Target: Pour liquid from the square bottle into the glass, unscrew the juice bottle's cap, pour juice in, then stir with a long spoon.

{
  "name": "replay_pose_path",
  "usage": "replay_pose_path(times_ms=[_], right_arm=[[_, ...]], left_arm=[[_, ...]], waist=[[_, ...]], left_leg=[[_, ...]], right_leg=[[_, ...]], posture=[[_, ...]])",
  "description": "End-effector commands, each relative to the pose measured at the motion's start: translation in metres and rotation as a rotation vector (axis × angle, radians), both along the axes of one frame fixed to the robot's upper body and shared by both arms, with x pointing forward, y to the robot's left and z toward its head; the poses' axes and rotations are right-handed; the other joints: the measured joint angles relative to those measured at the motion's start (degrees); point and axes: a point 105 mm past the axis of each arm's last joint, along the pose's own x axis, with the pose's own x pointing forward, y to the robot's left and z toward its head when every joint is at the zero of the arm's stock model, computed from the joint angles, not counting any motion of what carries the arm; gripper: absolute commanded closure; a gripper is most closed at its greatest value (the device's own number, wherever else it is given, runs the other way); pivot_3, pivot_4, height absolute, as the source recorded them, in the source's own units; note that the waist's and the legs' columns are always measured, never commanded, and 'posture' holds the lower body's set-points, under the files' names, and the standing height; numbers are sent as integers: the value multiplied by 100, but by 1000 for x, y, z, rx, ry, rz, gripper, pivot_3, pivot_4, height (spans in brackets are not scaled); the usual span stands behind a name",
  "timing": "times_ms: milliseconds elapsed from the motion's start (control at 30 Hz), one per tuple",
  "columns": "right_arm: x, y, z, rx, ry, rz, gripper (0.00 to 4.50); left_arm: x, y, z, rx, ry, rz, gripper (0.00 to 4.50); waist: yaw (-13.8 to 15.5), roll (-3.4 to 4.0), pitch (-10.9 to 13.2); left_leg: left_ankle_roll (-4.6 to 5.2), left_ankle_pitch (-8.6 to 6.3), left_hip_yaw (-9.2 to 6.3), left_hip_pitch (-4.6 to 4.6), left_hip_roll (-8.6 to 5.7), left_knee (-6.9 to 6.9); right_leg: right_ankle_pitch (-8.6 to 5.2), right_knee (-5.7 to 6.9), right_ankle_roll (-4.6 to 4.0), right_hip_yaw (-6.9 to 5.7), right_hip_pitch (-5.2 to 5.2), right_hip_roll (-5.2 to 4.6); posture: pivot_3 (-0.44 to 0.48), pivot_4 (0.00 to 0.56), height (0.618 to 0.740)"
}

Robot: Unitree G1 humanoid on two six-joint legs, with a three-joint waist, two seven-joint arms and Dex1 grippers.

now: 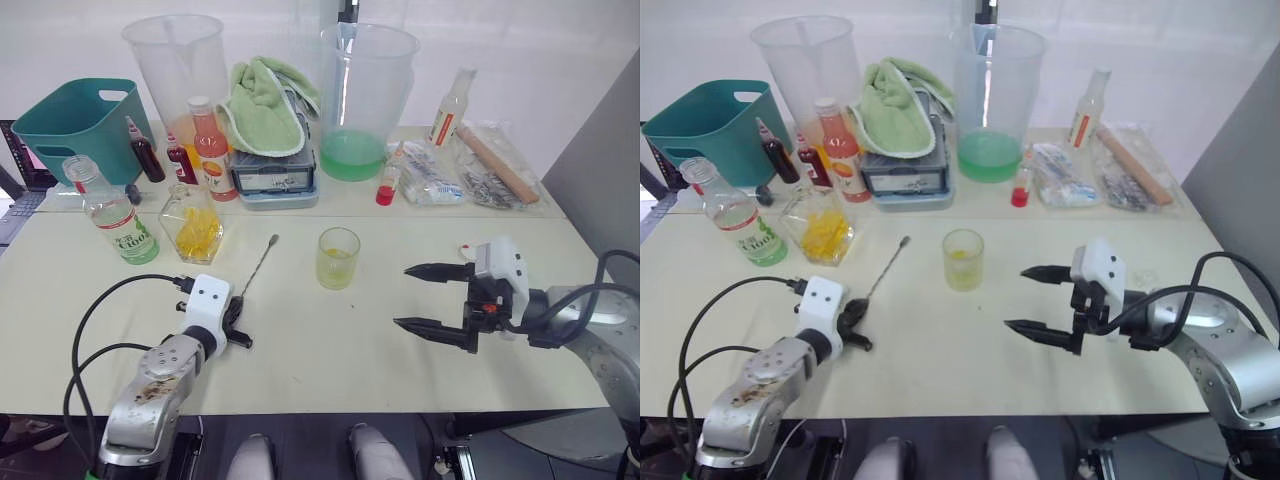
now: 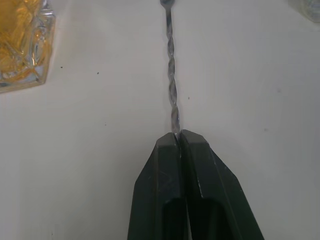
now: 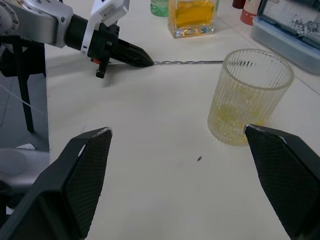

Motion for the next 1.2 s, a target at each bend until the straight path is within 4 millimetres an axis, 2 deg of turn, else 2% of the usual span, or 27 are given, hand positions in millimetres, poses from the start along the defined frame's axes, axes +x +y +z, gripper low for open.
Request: replay_pose_path(times_ms=[33, 133, 233, 400, 567, 700, 900, 1000, 1167, 1200], right_arm=[[2, 2, 8, 10, -40, 11, 0], [2, 3, 6, 20, -38, 14, 0], [3, 4, 4, 25, -40, 9, 0], [0, 4, 0, 31, -55, -16, 0], [-4, 2, -3, 33, -65, -38, 0], [-4, 0, -3, 29, -75, -56, 0], [-8, 1, -3, 33, -71, -49, 0], [-7, 4, -4, 41, -70, -51, 0], [-8, 6, -6, 44, -78, -61, 0], [-8, 5, -6, 42, -79, -65, 0]], left_arm=[[-9, 0, 14, 10, -64, -125, 4467], [-26, 15, 14, 84, -54, -289, 4467], [-31, 20, 12, 78, -38, -366, 4467], [-41, 32, 2, 120, 32, -501, 4467], [-30, 58, -11, 161, 97, -479, 4467], [-26, 54, -6, 82, 127, -509, 3207], [-26, 59, 3, 132, 178, -567, 1262], [-23, 59, 4, 153, 209, -577, 1262], [-27, 51, -6, 243, 318, -644, 1262], [-30, 52, -9, 260, 350, -652, 1522]], waist=[[1, -2, 1], [4, -8, 5], [25, -6, 7], [26, -8, 8], [19, -7, 7], [14, -6, 7], [0, -6, 7], [11, -6, 7], [18, -5, 6], [20, -3, 5]], left_leg=[[0, 0, 0, -1, 0, 0], [0, 0, 0, -5, 4, -2], [0, 0, 2, -5, 7, -4], [-1, 0, 0, -13, 9, -3], [-1, 0, -4, -9, 17, -9], [0, 0, -6, -2, 20, -8], [0, 0, -11, -4, 23, -8], [0, 0, -12, -5, 23, -9], [0, 0, -14, -5, 23, -9], [0, 0, -14, -5, 22, -9]], right_leg=[[0, 0, 0, 0, -1, 0], [-5, 0, -9, -5, -7, 0], [-28, -1, -49, -12, -10, -3], [-32, -5, -55, -25, -10, -8], [-33, -1, -57, -43, -10, -8], [-32, 3, -57, -49, -5, -8], [-31, 7, -56, -58, -9, -8], [-27, 7, -50, -61, -9, -8], [-25, 6, -46, -63, -8, -9], [-25, 7, -46, -63, -7, -9]], posture=[[0, 150, 723], [0, 150, 723], [0, 150, 723], [0, 150, 723], [0, 150, 723], [0, 150, 723], [0, 150, 723], [0, 150, 723], [0, 150, 723], [0, 150, 723]])
